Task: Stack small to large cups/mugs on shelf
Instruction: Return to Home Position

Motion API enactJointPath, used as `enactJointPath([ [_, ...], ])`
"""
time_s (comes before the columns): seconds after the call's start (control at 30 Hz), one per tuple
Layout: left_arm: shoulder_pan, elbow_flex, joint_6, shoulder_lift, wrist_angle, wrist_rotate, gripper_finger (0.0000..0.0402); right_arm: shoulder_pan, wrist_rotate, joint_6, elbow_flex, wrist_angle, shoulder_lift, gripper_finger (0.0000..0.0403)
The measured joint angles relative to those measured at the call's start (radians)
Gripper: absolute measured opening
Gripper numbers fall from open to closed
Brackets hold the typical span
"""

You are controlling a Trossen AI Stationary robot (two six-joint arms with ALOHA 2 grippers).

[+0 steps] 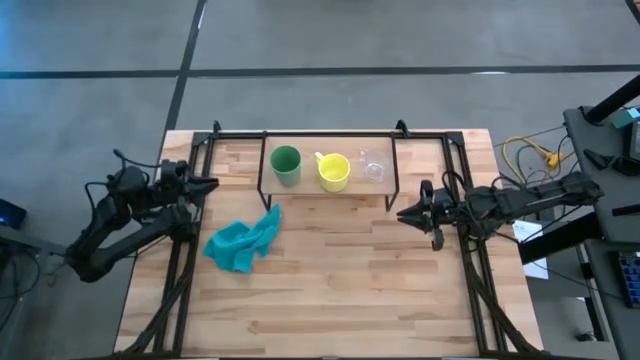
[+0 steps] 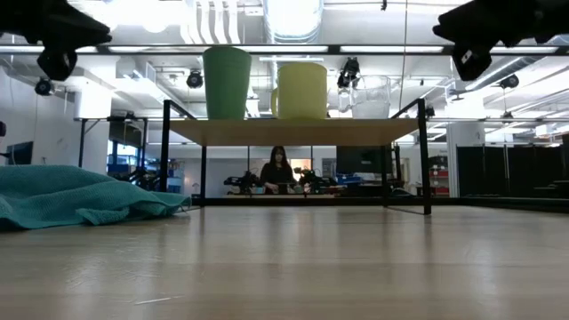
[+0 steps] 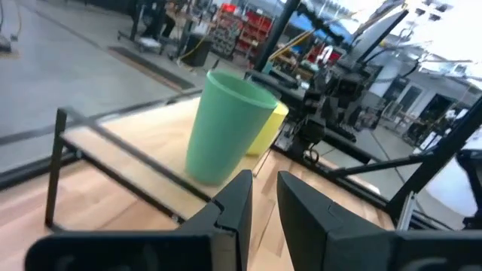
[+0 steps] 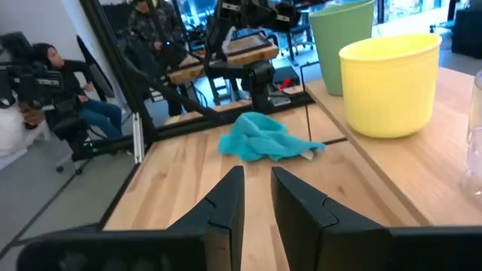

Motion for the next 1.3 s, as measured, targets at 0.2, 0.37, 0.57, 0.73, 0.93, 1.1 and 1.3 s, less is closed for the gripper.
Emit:
enactJointPath([
  [0.2,0.0,-0.046,0.002,-0.002,0.092,0.007,0.005,-0.002,0.001,-0.001,-0.109,0.134,-0.037,0.0063],
  [0.37,0.0,-0.095,0.002,0.0,0.182,0.06,0.005,-0.002,0.002,0.005,-0.192,0.266,-0.048,0.0063],
  [0.57,0.0,-0.176,-0.003,-0.002,0.297,0.16,0.005,-0.002,0.005,0.006,-0.229,0.31,-0.047,0.0063],
  [0.73,0.0,-0.238,-0.003,-0.001,0.353,0.161,0.005,-0.002,0.005,0.01,-0.23,0.31,-0.048,0.0063],
  [0.93,0.0,-0.33,-0.027,-0.002,0.463,0.165,0.005,-0.002,0.008,-0.003,-0.231,0.31,-0.048,0.0063],
  [1.1,0.0,-0.41,-0.052,-0.003,0.578,0.173,0.005,-0.002,0.008,-0.005,-0.235,0.3,-0.047,0.0063],
  [1.3,0.0,-0.466,-0.055,0.0,0.616,0.181,0.005,-0.002,0.009,0.001,-0.243,0.299,-0.048,0.0063],
])
